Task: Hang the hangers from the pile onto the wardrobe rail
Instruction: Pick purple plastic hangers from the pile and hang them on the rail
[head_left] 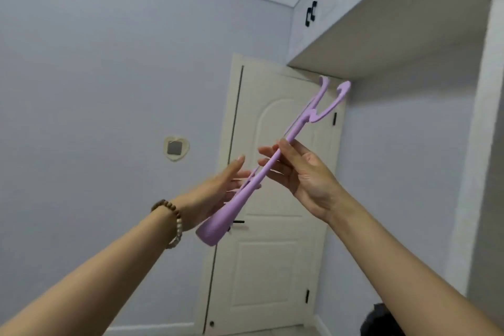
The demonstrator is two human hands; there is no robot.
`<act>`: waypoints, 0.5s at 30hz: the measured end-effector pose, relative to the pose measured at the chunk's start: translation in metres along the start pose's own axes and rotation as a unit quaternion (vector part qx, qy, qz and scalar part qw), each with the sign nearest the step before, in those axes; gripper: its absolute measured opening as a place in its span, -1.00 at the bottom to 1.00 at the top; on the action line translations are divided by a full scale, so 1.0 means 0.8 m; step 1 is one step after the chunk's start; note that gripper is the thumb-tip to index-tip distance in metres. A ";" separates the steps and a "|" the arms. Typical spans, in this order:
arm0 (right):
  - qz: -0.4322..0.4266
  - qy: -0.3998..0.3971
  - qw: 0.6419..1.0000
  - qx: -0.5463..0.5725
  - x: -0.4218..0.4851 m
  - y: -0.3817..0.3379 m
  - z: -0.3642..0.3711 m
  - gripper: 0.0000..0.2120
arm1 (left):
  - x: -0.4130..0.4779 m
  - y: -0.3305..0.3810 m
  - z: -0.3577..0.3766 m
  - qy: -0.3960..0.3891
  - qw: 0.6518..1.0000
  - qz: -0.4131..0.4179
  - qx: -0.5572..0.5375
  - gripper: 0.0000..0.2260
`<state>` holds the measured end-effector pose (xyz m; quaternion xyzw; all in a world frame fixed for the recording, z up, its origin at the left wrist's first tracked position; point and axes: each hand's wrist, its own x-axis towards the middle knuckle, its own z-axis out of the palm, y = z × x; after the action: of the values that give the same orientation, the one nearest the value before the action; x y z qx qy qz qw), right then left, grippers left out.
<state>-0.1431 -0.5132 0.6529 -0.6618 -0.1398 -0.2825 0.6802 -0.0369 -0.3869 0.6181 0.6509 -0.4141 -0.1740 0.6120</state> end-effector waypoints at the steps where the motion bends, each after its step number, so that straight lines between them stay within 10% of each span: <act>1: -0.020 0.009 0.999 -0.026 -0.012 -0.019 -0.013 -0.83 | 0.006 0.014 0.017 -0.049 0.999 0.011 -0.018 -0.44; 8: -0.090 0.124 0.975 -0.163 -0.098 -0.118 -0.124 -0.77 | 0.043 0.074 0.149 -0.342 0.939 0.021 -0.016 -0.24; 15: -0.118 0.259 0.932 -0.226 -0.160 -0.196 -0.277 -0.83 | 0.074 0.119 0.322 -0.372 0.923 0.058 0.073 -0.49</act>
<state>-0.3762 -0.6994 0.6908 -0.6807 0.0317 -0.5466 0.4868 -0.2214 -0.5909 0.6749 0.5572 -0.6607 -0.3369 0.3735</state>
